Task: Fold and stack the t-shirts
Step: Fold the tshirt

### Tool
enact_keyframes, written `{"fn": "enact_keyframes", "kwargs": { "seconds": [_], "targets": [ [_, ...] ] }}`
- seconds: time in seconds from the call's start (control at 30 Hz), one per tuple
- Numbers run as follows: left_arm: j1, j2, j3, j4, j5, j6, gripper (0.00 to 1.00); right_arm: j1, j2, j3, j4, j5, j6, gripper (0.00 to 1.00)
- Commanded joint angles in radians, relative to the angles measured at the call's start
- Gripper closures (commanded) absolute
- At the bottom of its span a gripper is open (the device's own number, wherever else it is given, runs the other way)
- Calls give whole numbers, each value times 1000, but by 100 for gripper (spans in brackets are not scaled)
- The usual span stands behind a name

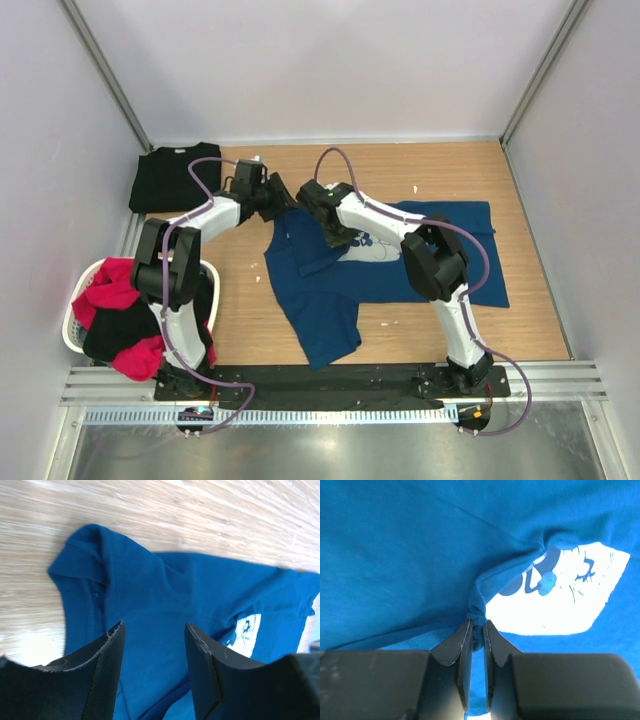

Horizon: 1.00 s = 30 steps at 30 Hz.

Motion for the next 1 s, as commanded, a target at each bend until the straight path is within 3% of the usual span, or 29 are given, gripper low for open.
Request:
{"fn": "enact_keyframes", "kwargs": {
  "seconds": [0.0, 0.27, 0.4, 0.53, 0.7, 0.87, 0.97],
  "targets": [
    [-17, -50, 30, -2, 22, 6, 47, 2, -84, -63, 10, 50, 31, 82],
    [-51, -76, 31, -26, 11, 60, 47, 2, -144, -152, -100, -13, 142, 79],
    [-77, -84, 16, -34, 4, 74, 46, 2, -158, -201, -211, -16, 233, 62],
    [-91, -88, 5, -40, -1, 80, 46, 2, -190, -258, -229, -62, 267, 53],
    [-99, -88, 10, -57, -7, 86, 46, 1, -216, -278, -231, -60, 284, 54],
    [-120, -125, -6, -121, -15, 110, 46, -13, -264, -182, -269, -27, 300, 59],
    [-140, -140, -32, -137, -22, 111, 46, -74, -330, -169, -251, -26, 318, 57]
  ]
}}
